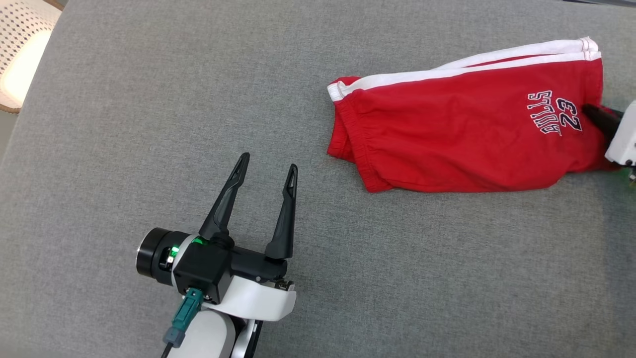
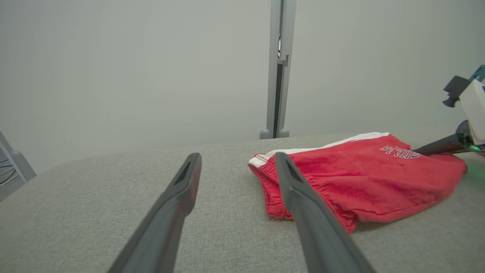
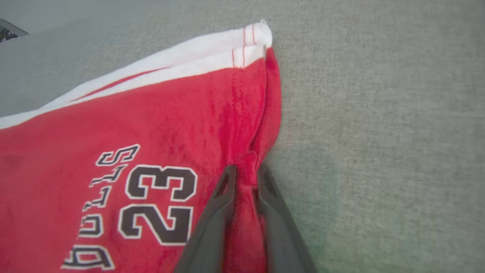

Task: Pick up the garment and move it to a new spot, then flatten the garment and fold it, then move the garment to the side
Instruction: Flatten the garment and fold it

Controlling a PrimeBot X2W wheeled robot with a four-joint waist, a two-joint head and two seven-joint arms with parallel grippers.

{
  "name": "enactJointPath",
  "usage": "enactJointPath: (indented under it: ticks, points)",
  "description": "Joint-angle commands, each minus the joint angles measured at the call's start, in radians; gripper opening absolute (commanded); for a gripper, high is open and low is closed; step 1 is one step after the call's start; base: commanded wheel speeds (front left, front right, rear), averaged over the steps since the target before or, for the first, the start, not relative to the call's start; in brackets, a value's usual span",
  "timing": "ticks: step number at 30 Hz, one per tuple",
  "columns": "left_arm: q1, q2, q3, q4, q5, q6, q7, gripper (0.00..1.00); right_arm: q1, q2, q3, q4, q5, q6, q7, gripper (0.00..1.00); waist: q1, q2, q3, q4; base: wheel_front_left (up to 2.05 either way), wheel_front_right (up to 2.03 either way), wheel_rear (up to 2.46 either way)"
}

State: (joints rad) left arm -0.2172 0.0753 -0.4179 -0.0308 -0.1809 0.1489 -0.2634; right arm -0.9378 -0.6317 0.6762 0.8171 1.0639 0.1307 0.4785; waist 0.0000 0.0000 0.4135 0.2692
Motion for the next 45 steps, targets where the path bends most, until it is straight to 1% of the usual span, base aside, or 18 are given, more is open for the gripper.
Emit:
enactJointPath:
  ticks: [1,7,10,14,19,23,24,25,30,33,38,43,45]
  points:
    - [0.007,-0.005,0.017,0.004,0.012,-0.012,-0.001,1.0,0.055,-0.003,0.007,-0.025,0.008,0.0,-0.008,0.0,0.0,0.0,-0.004,-0.013,0.0,0.0,0.0]
    - [0.023,-0.009,0.045,0.01,0.024,-0.035,-0.001,1.0,0.088,-0.072,-0.043,-0.114,0.028,-0.001,-0.072,0.0,0.0,0.0,-0.019,-0.064,0.0,0.0,0.0]
    - [0.025,-0.011,0.054,0.018,0.029,-0.05,-0.001,1.0,0.11,-0.115,-0.071,-0.158,0.04,-0.001,-0.083,0.0,0.0,0.0,-0.027,-0.093,0.0,0.0,0.0]
    - [0.027,-0.013,0.061,0.023,0.035,-0.062,-0.001,1.0,0.13,-0.18,-0.095,-0.218,0.027,-0.001,-0.057,0.0,0.0,0.0,-0.037,-0.125,0.0,0.0,0.0]
    - [0.039,-0.016,0.065,0.036,0.038,-0.077,-0.001,1.0,0.119,-0.199,-0.099,-0.333,0.001,0.0,-0.002,0.0,0.0,0.0,-0.057,-0.154,0.0,0.0,0.0]
    - [0.046,-0.018,0.067,0.049,0.04,-0.079,-0.001,1.0,0.088,-0.158,-0.088,-0.426,-0.04,0.0,0.043,0.0,0.0,0.0,-0.086,-0.173,0.0,0.0,0.0]
    - [0.046,-0.019,0.066,0.051,0.04,-0.082,-0.001,1.0,0.078,-0.145,-0.085,-0.443,-0.051,0.0,0.053,0.0,0.0,0.0,-0.091,-0.175,0.0,0.0,0.0]
    - [0.046,-0.019,0.066,0.051,0.04,-0.082,-0.001,1.0,0.078,-0.145,-0.085,-0.443,-0.051,0.0,0.053,0.0,0.0,0.0,-0.091,-0.175,0.0,0.0,0.0]
    - [0.04,-0.021,0.055,0.061,0.035,-0.086,-0.001,1.0,0.024,-0.034,-0.06,-0.497,-0.102,0.0,0.114,0.0,0.0,0.0,-0.108,-0.171,0.0,0.0,0.0]
    - [0.038,-0.022,0.043,0.065,0.023,-0.089,-0.001,1.0,0.003,0.033,-0.038,-0.5,-0.121,0.0,0.144,0.0,0.0,0.0,-0.109,-0.15,0.0,0.0,0.0]
    - [0.035,-0.023,0.023,0.071,0.001,-0.084,-0.001,1.0,-0.019,0.117,0.009,-0.48,-0.154,0.0,0.162,0.0,0.0,0.0,-0.106,-0.106,0.0,0.0,0.0]
    - [0.025,-0.023,-0.004,0.074,-0.024,-0.077,-0.001,1.0,-0.033,0.184,0.056,-0.405,-0.182,0.0,0.155,0.0,0.0,0.0,-0.1,-0.07,0.0,0.0,0.0]
    - [0.023,-0.023,-0.013,0.075,-0.03,-0.075,-0.001,1.0,-0.031,0.216,0.071,-0.377,-0.172,0.0,0.152,0.0,0.0,0.0,-0.098,-0.06,0.0,0.0,0.0]
